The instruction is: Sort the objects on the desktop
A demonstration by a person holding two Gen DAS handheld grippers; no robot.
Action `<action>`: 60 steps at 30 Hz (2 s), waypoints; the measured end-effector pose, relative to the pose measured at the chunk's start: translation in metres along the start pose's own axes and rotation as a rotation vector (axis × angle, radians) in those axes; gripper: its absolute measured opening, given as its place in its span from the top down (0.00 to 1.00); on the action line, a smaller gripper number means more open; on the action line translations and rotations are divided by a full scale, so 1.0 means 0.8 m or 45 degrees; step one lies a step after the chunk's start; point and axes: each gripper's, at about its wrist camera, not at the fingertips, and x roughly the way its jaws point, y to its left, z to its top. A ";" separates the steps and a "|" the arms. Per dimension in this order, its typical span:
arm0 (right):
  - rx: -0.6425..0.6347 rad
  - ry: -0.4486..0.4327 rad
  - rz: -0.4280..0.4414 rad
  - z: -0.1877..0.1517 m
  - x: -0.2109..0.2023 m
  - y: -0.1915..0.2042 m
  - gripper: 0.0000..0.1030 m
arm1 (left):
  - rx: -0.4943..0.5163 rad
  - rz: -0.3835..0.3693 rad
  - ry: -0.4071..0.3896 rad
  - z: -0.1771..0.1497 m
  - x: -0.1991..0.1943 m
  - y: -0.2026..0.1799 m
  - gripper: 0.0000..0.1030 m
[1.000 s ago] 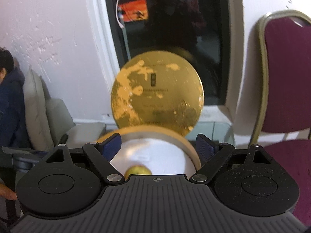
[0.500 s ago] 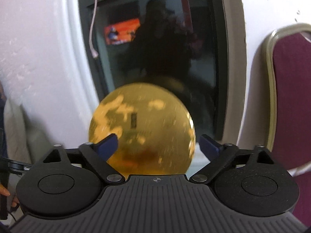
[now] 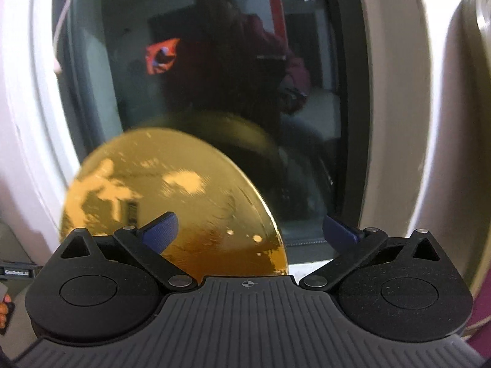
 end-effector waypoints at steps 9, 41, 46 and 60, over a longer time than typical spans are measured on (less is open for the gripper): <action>0.012 0.064 0.063 -0.033 0.073 -0.019 0.00 | -0.063 -0.117 -0.066 -0.006 0.025 0.011 0.02; -0.013 -0.338 0.073 0.017 -0.009 0.020 0.02 | -0.052 -0.375 -0.420 0.044 -0.105 -0.072 0.02; -0.064 -0.396 0.027 0.041 -0.082 0.032 0.02 | -0.048 -0.393 -0.438 0.049 -0.184 -0.099 0.02; -0.174 -0.178 -0.110 -0.007 -0.289 0.045 0.03 | -0.223 -0.407 -0.212 -0.079 -0.262 -0.118 0.02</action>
